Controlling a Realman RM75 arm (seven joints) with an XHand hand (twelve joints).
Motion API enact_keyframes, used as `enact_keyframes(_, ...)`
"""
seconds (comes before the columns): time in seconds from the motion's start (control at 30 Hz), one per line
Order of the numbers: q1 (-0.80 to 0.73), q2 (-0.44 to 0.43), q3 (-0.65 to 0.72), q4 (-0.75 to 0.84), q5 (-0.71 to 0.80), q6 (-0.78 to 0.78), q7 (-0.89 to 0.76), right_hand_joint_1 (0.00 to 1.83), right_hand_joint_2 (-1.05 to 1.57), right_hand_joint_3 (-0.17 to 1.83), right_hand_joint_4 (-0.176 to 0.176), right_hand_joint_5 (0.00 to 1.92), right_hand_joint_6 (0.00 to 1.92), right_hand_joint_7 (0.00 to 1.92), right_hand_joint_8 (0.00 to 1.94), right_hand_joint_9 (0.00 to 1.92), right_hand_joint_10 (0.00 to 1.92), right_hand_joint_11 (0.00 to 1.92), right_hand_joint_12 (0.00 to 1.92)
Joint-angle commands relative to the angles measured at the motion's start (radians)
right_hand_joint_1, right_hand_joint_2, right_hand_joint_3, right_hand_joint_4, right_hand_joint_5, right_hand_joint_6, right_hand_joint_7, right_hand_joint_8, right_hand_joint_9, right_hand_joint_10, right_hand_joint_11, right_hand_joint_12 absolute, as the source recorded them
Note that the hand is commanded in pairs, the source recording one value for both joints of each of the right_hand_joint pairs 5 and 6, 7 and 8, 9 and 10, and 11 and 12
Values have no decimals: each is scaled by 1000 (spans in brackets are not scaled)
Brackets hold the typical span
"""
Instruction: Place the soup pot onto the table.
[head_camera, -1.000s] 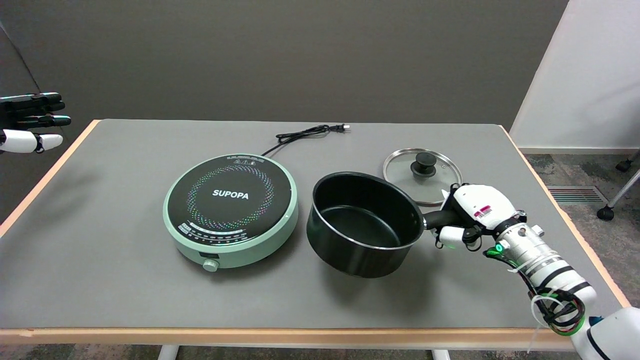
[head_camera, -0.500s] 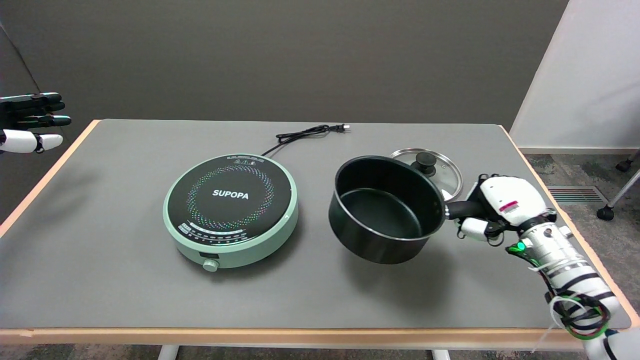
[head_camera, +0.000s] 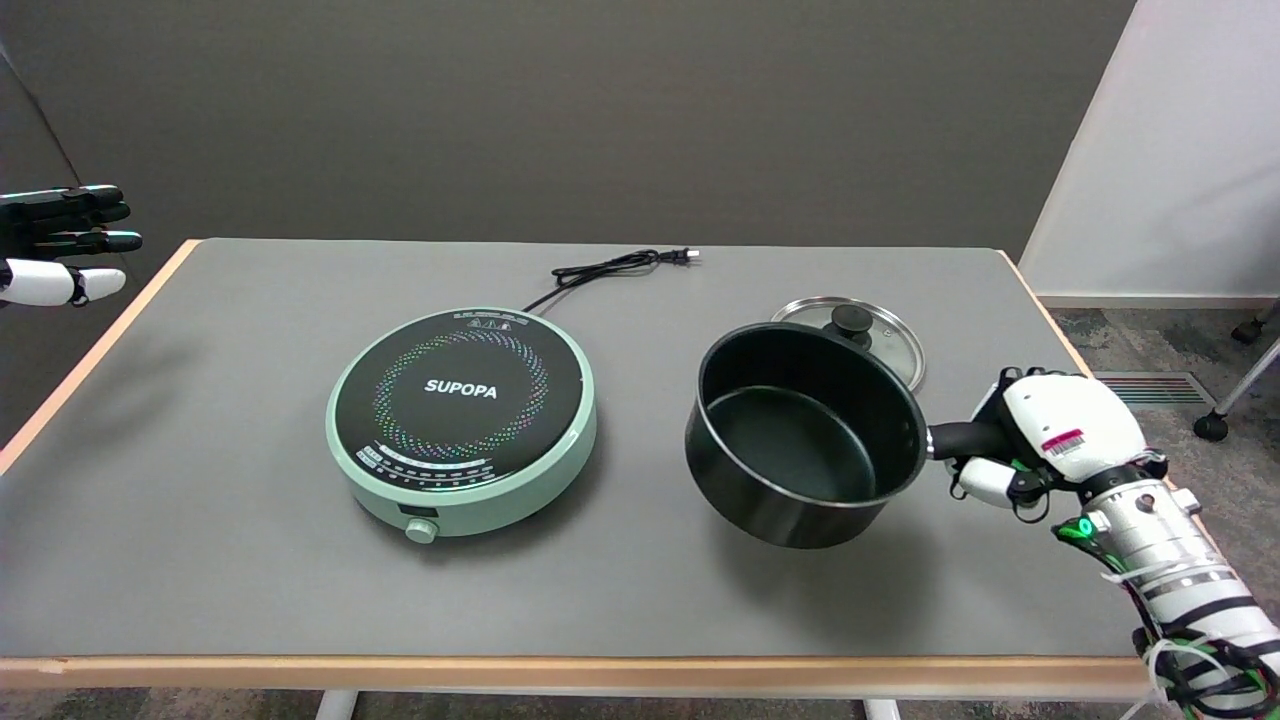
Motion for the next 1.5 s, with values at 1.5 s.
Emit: enact_keyframes(1.5,404,687,-420,-674,195,-503,-33,866,867,943,-16,1920,1920,1920,1920,1920,1920,1920,1920)
